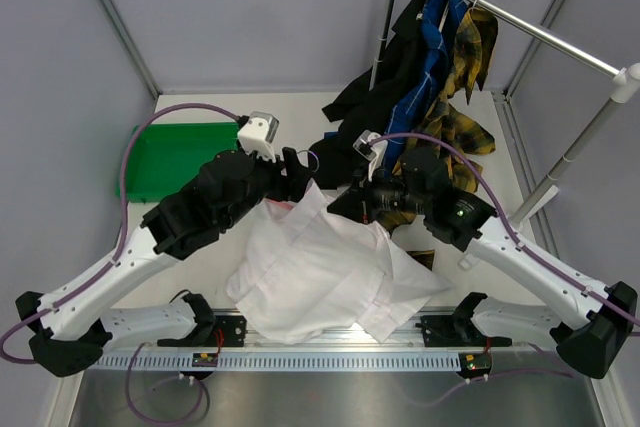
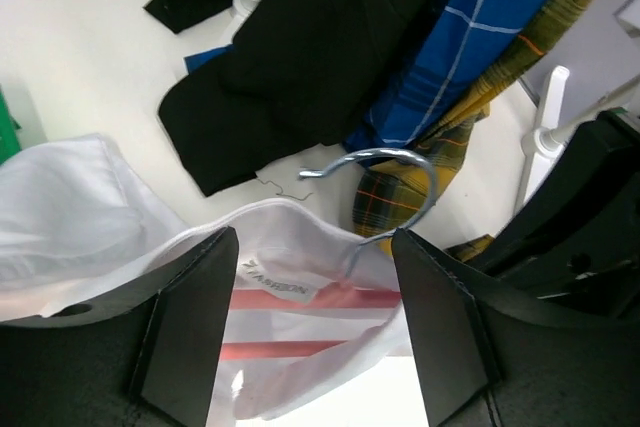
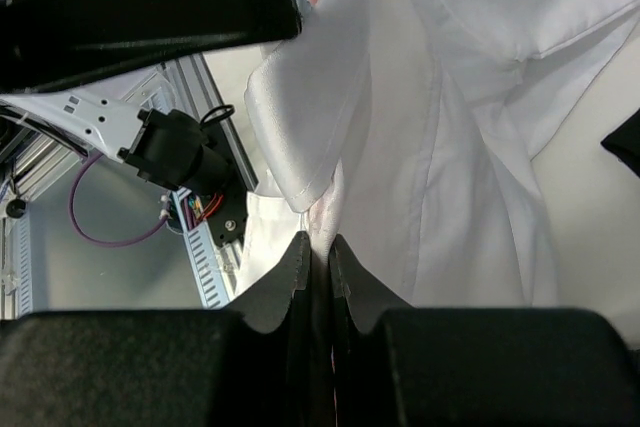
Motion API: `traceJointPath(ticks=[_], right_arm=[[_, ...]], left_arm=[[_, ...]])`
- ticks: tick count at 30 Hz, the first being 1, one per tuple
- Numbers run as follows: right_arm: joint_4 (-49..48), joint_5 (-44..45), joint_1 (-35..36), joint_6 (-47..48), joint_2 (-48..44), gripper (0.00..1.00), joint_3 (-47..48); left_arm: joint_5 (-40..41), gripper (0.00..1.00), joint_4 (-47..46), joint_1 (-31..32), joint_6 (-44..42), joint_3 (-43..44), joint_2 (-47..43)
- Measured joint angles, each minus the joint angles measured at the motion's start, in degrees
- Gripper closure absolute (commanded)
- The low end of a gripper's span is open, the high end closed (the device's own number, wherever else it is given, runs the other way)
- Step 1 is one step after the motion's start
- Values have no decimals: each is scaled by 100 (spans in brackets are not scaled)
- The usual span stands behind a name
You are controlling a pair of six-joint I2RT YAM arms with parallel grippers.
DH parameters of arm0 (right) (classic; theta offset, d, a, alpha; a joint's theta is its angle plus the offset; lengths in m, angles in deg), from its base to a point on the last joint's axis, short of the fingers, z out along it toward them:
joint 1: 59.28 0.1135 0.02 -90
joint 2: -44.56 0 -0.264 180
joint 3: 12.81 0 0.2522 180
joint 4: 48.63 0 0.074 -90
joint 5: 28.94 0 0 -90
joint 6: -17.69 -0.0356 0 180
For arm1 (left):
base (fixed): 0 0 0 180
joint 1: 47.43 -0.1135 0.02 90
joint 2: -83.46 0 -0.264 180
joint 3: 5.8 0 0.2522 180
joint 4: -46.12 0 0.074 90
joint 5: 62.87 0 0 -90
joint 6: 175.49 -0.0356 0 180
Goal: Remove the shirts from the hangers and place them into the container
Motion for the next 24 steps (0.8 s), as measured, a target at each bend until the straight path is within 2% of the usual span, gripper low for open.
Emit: traceJointPath(ticks=[4, 10, 24], right_arm=[[2, 4, 0, 0, -114, 100, -79], [4, 20, 0, 0, -162, 100, -151], [4, 48, 0, -2, -162, 100, -160]], left_arm=[[179, 41, -98, -11, -42, -249, -304], [190, 47, -149, -11, -72, -435, -588], [-164, 52, -260, 2, -87, -494, -199]])
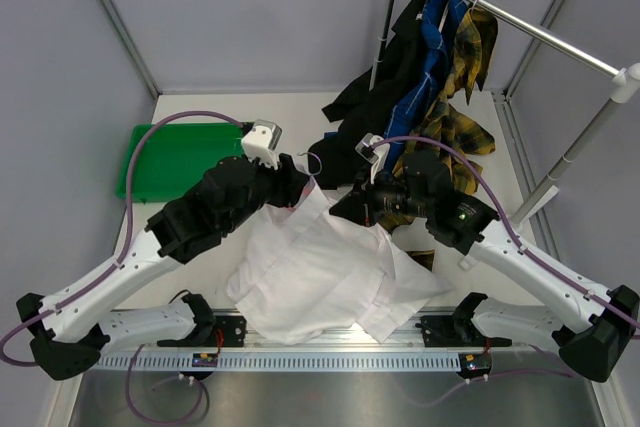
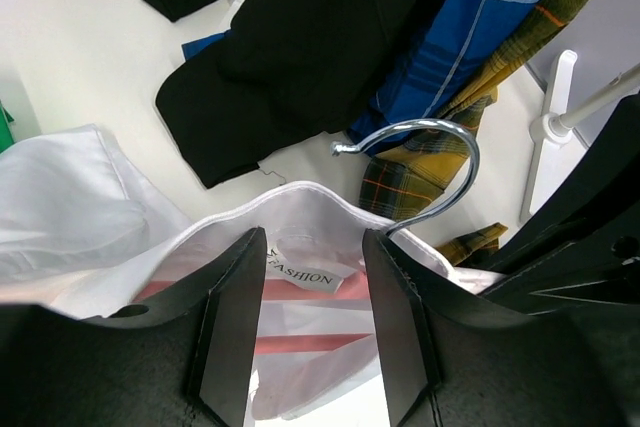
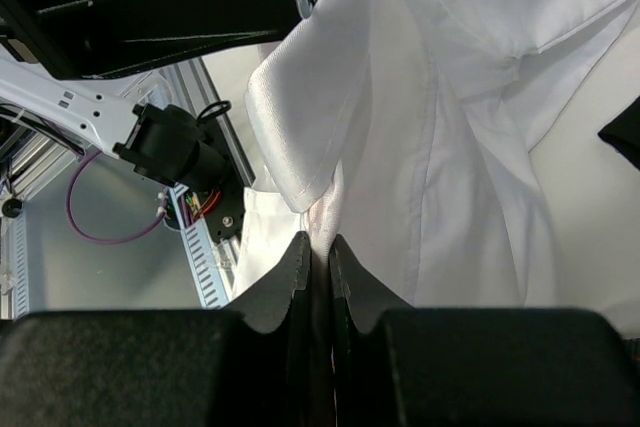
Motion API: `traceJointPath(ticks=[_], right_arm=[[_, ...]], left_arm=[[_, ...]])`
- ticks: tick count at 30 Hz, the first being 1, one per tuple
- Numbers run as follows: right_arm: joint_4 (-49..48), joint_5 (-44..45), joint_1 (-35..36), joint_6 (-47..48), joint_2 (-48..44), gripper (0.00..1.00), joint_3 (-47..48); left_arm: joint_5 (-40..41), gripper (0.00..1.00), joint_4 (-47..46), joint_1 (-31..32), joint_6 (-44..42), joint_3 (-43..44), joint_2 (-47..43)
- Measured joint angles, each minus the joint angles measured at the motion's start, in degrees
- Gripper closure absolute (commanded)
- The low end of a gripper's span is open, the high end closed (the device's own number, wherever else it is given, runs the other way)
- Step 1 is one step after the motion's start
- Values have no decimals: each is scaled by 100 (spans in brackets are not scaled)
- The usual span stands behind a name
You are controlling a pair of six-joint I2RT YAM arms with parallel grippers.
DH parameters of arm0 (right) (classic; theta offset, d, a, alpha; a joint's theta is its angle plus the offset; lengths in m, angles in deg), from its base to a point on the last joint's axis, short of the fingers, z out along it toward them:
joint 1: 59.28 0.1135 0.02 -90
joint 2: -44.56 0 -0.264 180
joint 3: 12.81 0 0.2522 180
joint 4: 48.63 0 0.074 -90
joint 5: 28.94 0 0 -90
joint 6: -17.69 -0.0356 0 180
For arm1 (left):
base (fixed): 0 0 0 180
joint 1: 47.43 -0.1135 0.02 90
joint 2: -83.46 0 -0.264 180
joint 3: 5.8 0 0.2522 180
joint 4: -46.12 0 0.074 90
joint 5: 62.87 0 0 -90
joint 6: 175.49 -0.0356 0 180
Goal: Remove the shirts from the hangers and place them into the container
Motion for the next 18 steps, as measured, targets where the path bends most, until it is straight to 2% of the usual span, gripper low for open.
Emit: traceJointPath(ticks=[18], right_arm=[[151, 57, 2, -22, -96, 100, -13]], left_arm=[[136, 51, -74, 190, -210, -90, 50]])
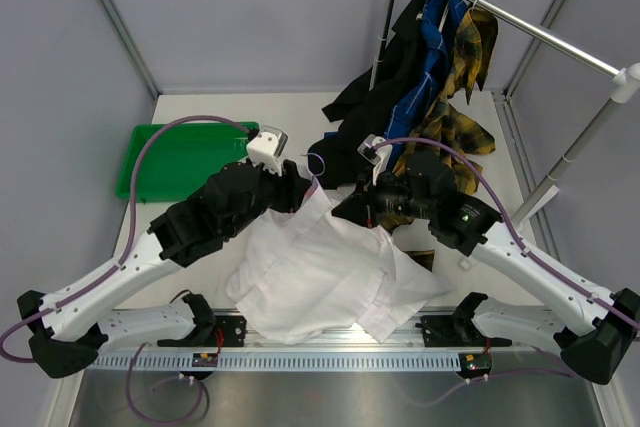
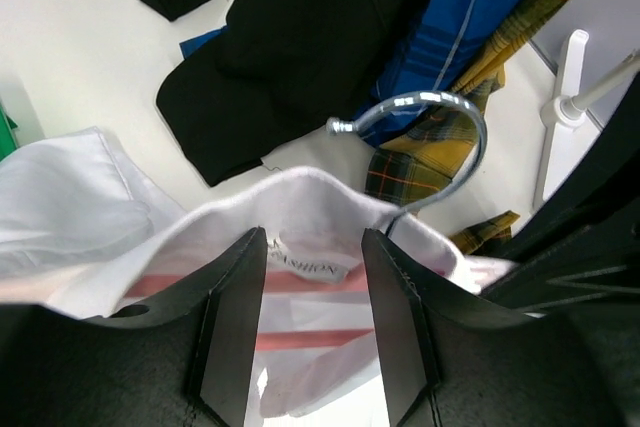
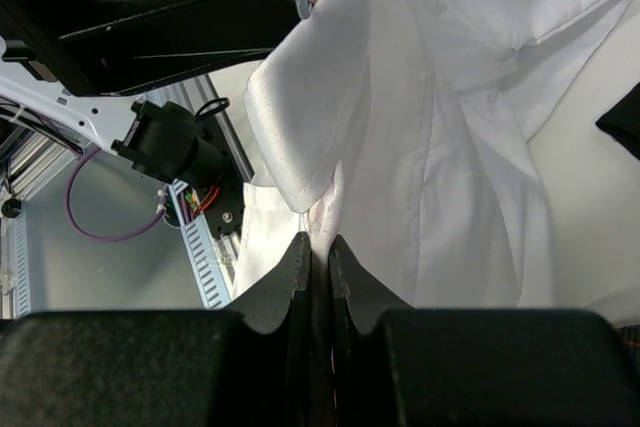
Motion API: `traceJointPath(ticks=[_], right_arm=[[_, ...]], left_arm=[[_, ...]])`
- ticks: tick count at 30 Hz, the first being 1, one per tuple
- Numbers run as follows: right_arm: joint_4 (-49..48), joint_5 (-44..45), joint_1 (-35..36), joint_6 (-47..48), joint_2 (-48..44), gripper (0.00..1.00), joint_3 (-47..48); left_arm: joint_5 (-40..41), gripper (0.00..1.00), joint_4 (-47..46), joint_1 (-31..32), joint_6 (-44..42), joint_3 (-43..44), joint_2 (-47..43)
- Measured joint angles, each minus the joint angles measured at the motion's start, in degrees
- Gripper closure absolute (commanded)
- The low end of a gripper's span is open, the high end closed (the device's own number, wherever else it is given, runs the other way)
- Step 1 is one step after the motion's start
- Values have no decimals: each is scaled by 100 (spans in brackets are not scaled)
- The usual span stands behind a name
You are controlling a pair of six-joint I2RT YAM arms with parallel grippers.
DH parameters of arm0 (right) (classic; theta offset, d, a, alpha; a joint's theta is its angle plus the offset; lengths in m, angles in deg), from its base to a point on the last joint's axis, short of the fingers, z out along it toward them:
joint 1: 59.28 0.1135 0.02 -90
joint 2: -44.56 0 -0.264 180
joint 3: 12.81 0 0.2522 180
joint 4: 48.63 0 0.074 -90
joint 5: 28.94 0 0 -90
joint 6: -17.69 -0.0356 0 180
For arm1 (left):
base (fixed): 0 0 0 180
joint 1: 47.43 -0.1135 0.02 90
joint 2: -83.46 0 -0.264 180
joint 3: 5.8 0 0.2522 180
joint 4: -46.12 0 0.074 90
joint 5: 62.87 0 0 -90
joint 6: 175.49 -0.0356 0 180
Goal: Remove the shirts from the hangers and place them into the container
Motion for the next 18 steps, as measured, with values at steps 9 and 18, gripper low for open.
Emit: traceJointPath(ticks=[9, 18], right_arm=[[-17, 37, 0, 2, -2, 100, 0], [-15, 35, 0, 2, 4, 100, 0]], left_arm=[[-415, 51, -7, 111, 17, -138, -280], [-479, 51, -142, 111, -79, -195, -177]])
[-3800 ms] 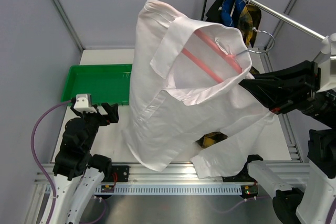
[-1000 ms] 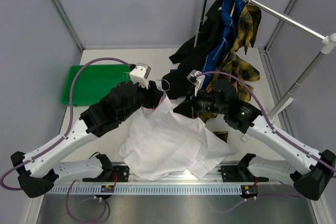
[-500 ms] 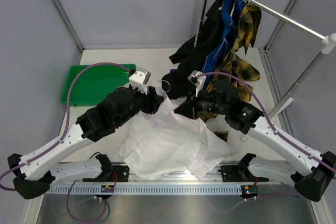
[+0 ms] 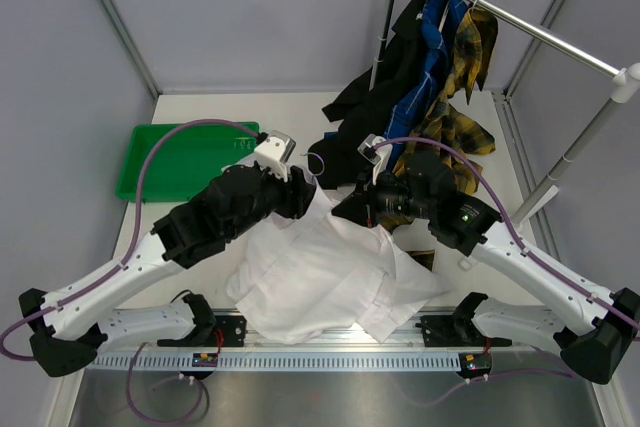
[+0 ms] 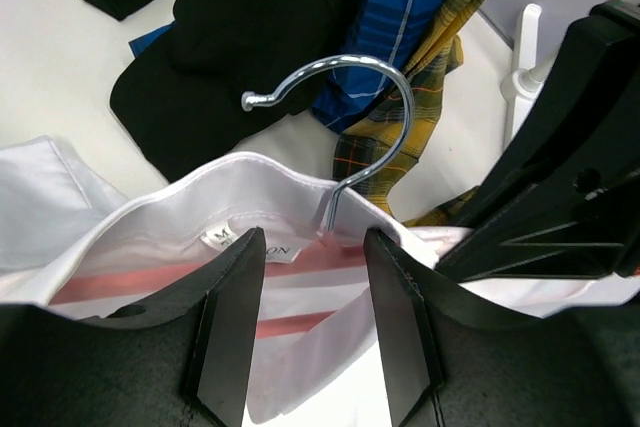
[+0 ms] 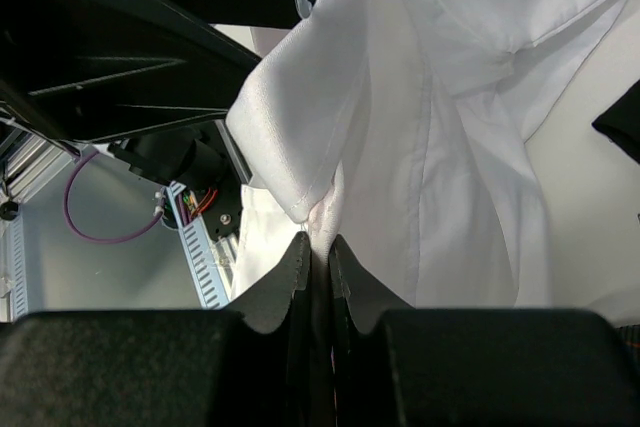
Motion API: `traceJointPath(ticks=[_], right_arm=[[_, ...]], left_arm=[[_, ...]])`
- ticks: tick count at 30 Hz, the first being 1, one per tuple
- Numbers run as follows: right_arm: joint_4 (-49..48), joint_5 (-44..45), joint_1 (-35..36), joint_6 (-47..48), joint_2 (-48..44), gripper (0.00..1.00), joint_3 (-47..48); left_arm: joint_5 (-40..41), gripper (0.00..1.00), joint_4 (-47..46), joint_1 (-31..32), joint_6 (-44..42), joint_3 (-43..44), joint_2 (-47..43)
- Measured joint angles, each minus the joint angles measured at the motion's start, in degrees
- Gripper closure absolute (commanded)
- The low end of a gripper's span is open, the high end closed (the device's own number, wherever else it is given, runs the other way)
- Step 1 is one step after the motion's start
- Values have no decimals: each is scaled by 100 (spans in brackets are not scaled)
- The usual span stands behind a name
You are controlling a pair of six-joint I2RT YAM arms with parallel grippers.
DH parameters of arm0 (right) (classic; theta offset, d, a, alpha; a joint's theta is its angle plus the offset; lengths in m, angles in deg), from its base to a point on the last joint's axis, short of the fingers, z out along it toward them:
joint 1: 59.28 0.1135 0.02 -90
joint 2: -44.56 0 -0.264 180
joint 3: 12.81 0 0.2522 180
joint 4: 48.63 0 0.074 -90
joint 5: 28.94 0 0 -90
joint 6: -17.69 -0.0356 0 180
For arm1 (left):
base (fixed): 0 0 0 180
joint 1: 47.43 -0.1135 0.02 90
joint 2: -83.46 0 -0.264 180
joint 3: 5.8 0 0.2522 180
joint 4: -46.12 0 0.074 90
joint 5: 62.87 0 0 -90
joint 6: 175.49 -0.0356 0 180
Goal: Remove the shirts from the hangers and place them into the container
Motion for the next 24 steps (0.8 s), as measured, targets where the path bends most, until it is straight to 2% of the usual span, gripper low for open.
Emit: traceJointPath(ticks=[14, 21, 24], right_arm=[[35, 9, 2, 0, 0, 100, 0], [-11, 26, 2, 2, 0, 100, 0], [-28, 74, 2, 4, -2, 100, 0]], left_arm=[[131, 63, -212, 0, -166, 144, 452], [138, 77, -337, 2, -245, 221, 466], [138, 86, -389, 4, -260, 227, 466]])
